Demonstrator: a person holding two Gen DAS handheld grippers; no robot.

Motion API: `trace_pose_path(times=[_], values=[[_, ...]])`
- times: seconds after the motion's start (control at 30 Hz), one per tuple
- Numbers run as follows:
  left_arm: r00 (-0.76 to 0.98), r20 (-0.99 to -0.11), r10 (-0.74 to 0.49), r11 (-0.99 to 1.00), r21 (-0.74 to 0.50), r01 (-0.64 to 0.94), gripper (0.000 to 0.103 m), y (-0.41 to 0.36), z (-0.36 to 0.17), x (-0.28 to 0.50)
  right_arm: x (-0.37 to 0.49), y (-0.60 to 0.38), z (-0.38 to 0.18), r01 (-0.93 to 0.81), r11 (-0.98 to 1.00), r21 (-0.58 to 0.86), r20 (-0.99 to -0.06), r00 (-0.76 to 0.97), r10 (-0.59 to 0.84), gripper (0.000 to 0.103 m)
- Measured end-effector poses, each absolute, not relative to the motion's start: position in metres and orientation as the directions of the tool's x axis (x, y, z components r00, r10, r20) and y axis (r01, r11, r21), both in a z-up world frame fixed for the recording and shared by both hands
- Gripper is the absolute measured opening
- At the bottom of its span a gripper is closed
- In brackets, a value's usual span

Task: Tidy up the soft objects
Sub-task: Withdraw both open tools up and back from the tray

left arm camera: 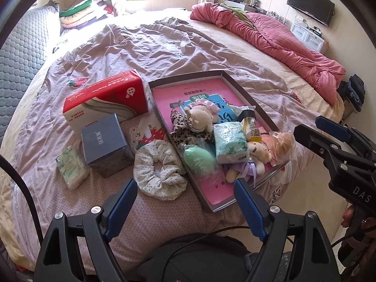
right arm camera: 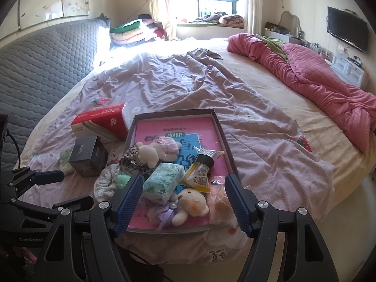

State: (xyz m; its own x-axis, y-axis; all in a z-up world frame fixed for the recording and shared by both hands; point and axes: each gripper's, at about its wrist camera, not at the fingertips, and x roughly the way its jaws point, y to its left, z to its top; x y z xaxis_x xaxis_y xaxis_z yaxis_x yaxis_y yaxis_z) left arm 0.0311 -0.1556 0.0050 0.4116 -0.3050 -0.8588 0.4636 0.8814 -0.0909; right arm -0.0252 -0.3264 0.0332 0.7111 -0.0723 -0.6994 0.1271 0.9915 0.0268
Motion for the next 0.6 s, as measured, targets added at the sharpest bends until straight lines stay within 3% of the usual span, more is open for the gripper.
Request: trace_pose_path(times=[0.6], values=[[0.441, -0.855, -0.273, 0.929, -0.115, 0.353, 0.083, -0.087, -0.002, 0.024, -0.03, -0.259, 0.024, -0.068, 0.998, 0.002, -0.723, 0.69, 0.048, 0.074]])
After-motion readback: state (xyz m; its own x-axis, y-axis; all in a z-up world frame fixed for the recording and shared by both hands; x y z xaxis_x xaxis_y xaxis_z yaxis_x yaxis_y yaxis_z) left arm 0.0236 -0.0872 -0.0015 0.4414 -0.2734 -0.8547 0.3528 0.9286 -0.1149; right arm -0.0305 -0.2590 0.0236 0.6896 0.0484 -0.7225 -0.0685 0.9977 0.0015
